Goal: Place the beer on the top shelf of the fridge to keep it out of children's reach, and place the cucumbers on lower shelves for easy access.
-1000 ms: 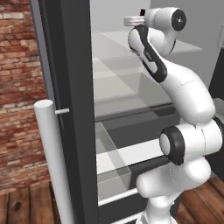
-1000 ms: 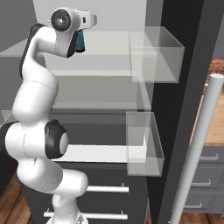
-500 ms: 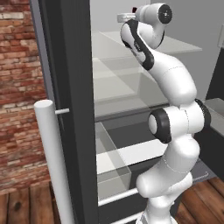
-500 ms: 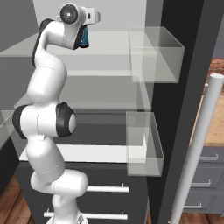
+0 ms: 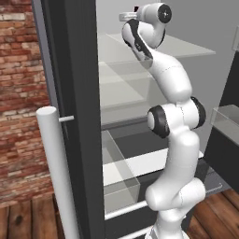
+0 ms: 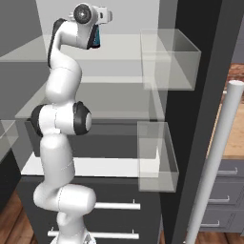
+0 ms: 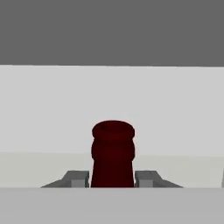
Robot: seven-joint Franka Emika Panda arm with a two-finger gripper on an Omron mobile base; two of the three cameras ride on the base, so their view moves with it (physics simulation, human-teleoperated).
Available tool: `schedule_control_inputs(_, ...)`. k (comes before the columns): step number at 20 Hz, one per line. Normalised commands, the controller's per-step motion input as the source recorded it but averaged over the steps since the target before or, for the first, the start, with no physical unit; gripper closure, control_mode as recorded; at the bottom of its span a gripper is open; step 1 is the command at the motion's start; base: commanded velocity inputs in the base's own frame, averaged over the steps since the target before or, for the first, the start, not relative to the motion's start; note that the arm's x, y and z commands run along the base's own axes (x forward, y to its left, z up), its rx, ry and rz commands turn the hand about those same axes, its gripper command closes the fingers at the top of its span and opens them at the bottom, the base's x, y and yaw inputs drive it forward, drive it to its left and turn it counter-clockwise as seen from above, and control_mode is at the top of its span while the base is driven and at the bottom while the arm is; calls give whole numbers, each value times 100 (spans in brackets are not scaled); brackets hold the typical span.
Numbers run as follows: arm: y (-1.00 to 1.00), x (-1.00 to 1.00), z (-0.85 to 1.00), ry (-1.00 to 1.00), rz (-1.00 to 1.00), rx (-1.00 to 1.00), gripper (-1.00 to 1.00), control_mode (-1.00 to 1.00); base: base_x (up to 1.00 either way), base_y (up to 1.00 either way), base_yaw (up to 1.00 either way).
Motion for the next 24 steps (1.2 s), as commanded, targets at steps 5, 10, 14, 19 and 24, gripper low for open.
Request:
schedule_control_inputs(5, 10, 17, 0, 1, 0, -4, -100, -100, 0, 0, 0)
schedule_control_inputs(10, 0, 0, 0, 7, 0, -9, -100, -100, 0, 0, 0)
schedule_control_inputs(14, 0, 0, -5, 6, 0, -9, -100, -100, 0, 0, 0)
schedule_control_inputs(19, 0, 0, -37, 0, 0, -9, -100, -100, 0, 0, 0)
schedule_control_inputs(24, 0, -12, -65, 0, 0, -9, -100, -100, 0, 0, 0)
